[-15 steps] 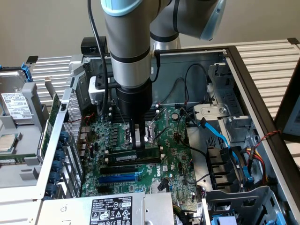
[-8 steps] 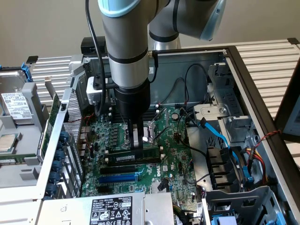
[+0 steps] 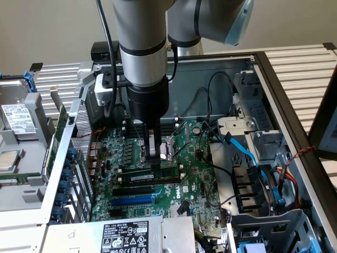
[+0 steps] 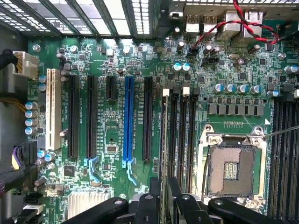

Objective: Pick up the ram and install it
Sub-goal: 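Insert the ram into the slot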

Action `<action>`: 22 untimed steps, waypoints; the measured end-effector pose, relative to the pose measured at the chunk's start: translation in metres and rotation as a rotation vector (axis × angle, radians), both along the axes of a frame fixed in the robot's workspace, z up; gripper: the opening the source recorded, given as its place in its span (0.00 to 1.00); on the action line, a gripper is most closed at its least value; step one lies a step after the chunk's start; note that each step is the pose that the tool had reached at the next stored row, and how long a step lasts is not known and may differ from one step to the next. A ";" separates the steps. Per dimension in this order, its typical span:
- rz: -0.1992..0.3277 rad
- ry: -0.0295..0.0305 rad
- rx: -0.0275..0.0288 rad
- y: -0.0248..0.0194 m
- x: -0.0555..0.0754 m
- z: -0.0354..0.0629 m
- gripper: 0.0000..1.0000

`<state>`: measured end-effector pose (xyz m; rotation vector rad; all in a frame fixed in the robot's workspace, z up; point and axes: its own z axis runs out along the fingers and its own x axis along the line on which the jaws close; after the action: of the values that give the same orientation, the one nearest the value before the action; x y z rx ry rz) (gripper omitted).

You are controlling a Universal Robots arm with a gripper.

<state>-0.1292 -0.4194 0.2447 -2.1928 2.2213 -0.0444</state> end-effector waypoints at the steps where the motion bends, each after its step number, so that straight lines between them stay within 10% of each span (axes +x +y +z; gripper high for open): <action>1: 0.000 0.0000 0.0000 -0.0004 0.001 0.0000 0.22; 12: 0.000 -0.0007 -0.0001 -0.0029 0.008 0.0001 0.22; 22: 0.000 -0.0152 -0.0001 -0.0028 0.009 -0.0026 0.22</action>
<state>-0.1205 -0.4222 0.2421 -2.1849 2.2135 -0.0609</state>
